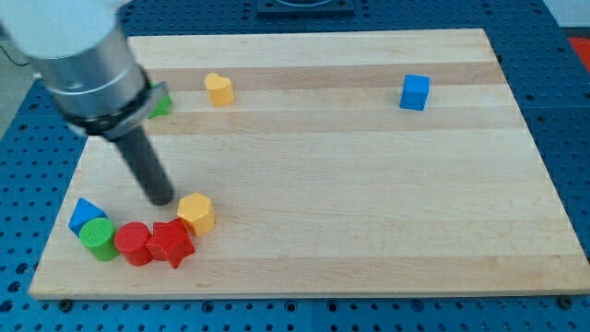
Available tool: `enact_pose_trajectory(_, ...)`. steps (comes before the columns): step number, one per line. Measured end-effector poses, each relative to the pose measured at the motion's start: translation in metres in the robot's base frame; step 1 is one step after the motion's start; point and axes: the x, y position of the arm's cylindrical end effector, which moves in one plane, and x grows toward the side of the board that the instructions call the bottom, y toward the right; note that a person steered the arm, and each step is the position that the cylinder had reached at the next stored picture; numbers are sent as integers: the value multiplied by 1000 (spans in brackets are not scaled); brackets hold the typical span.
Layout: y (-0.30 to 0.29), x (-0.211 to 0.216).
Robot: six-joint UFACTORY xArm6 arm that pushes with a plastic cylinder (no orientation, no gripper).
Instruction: Push yellow hexagon into green circle
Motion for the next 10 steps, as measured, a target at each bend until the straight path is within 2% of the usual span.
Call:
enact_pose_trajectory(1, 89, -28)
enact_pose_trajectory(2, 161, -12)
enact_pose_trajectory(3, 148, 31)
enact_pose_trajectory(4, 109, 52)
enact_pose_trajectory(6, 48, 48)
enact_pose_trajectory(7, 42, 43)
enact_pose_trajectory(9, 58, 7)
enact_pose_trajectory(10, 20, 10)
